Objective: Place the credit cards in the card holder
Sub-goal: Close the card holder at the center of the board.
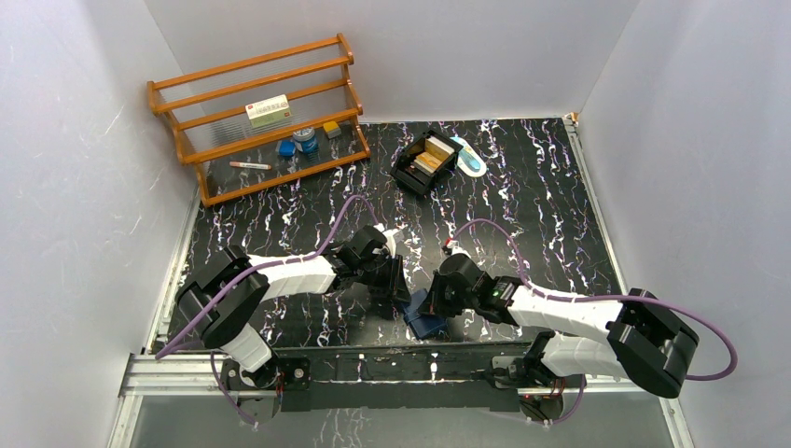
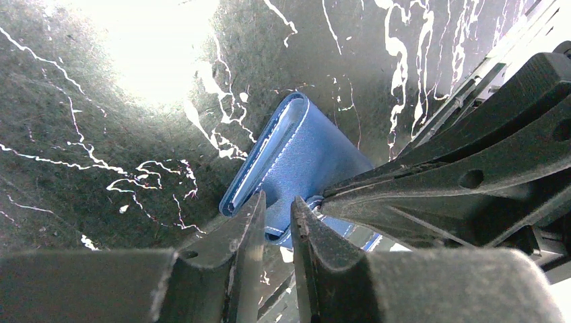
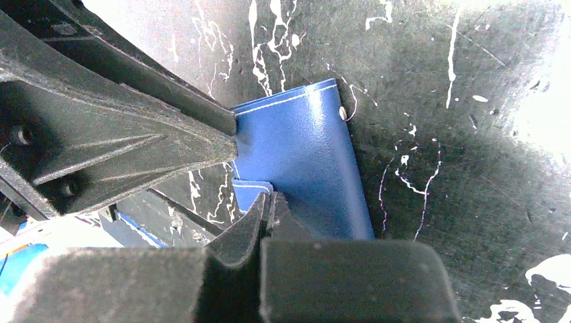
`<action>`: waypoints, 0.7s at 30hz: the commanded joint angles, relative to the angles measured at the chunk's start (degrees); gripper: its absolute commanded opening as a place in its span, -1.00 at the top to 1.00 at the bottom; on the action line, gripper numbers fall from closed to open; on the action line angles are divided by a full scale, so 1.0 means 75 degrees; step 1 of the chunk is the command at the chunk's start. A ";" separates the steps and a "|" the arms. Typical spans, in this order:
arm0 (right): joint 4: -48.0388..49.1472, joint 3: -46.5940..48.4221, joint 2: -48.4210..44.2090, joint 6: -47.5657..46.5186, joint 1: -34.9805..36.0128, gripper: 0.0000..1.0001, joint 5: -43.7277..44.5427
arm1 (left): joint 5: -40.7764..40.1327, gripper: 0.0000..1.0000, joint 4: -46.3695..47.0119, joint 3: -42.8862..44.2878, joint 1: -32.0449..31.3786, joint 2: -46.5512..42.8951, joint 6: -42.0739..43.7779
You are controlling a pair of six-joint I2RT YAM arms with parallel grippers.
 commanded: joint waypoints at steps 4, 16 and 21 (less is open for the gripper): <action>-0.0306 -0.0364 0.0089 -0.0116 -0.0019 1.00 0.0492 | -0.0123 0.60 -0.0256 -0.0152 -0.0030 0.0055 0.0145; 0.0187 -0.0668 -0.0231 -0.0215 -0.0024 1.00 0.0309 | -0.0275 0.55 -0.0409 -0.0210 -0.0049 -0.0868 -0.0425; 0.0293 -0.0994 -0.0201 -0.0196 -0.0024 1.00 0.0251 | -0.0188 0.58 -0.0369 -0.0250 -0.0191 -0.1181 -0.0681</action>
